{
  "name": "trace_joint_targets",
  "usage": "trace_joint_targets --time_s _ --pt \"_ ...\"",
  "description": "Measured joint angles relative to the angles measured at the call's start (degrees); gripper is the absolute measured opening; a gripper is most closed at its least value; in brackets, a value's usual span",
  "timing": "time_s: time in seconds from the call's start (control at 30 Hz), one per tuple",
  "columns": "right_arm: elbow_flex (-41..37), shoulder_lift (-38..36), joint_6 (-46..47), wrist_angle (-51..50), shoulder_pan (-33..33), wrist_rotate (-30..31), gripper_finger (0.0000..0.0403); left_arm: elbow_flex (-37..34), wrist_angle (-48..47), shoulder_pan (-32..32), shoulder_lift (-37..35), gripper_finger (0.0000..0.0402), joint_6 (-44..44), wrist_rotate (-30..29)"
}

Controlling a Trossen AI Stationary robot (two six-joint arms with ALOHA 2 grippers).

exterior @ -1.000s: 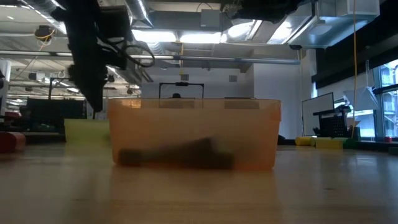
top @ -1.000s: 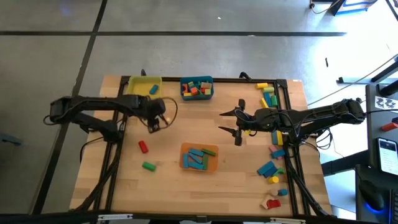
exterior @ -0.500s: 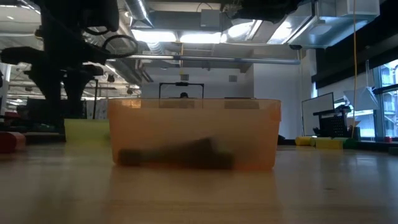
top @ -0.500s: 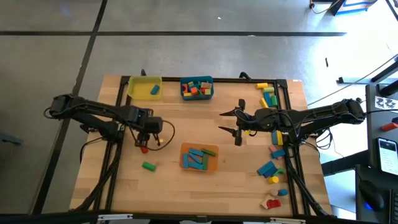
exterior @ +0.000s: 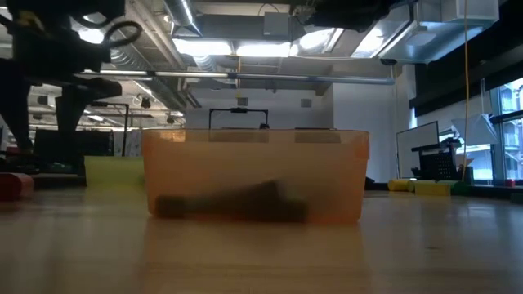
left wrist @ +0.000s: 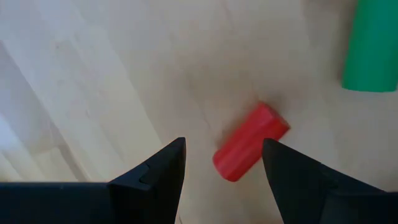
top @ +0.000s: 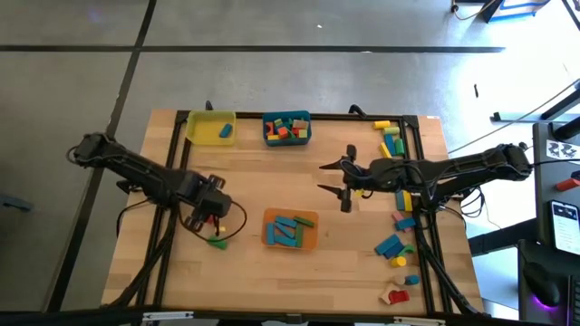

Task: Sort blocks by size
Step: Put the red cylindrical block into the yellow bin

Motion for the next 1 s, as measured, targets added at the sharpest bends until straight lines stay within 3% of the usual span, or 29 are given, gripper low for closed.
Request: trace_joint_targets --time_s 0.47,1.0 --pt "0.0 0.79 -0.24 0.33 0.0 0.0 0.0241 -0.02 0.0 -5.38 3.14 0.0195 0.42 1.33" --pt "0.0 0.79 -0.26 0.27 0.0 0.0 0.0241 -0.07 -0.05 -7.36 20.48 0.0195 0.02 -0.21"
